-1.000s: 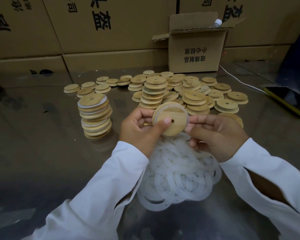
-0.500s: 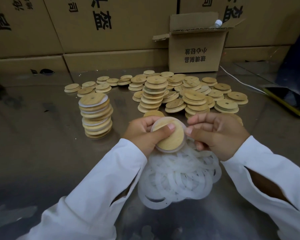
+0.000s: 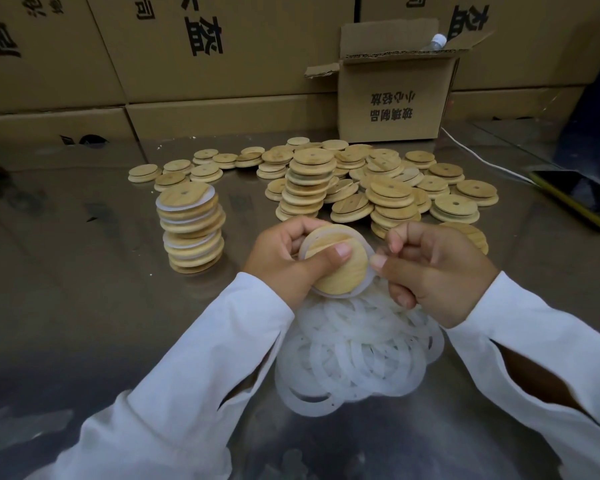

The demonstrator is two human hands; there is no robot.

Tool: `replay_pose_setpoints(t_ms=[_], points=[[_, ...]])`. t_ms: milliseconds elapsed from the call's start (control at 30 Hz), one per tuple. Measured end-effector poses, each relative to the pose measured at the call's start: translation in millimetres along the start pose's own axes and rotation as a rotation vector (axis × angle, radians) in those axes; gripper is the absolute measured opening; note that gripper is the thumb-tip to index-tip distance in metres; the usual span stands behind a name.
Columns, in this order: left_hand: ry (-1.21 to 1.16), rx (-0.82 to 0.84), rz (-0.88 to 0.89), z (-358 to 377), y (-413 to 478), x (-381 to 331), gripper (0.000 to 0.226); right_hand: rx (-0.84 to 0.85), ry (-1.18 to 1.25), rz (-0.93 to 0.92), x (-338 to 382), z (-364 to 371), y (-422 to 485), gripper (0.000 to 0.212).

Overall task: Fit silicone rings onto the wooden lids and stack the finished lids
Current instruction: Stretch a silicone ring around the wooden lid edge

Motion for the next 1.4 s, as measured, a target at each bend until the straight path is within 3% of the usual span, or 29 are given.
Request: replay_pose_setpoints(t_ms=[367,700,1233,1400], points=[[-0.123,0.006,-0.046,1.5,1.0,8.6,0.021,-0.05,-0.184,-0.021,0.8,-2.9,-0.5,0.031],[-0.066,0.031,0.02,2.7,0.9,2.0,0.023,0.018,0.174,0.085,-3.2,-5.4,1.5,0.034],[-0.093,0.041,-0.013,4.6,2.2,9.3,0.023,-0.017,0.126,0.082,-0.8,-8.2,-0.7,0.033],[-0.098,-0.017,-0.033,0.7,3.4,14.2,0.026,-0.126,0.093,0.094,-4.0,-16.6,0.5,0.028]])
Point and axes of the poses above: each hand's wrist, its own y-axis towards the middle knuckle, its own z-axis out of the palm, x = y × z, the point moved 6 cm from there along y, towards the middle knuckle, and after that the axes turned 8 degrees about x, right-handed, at the moved point
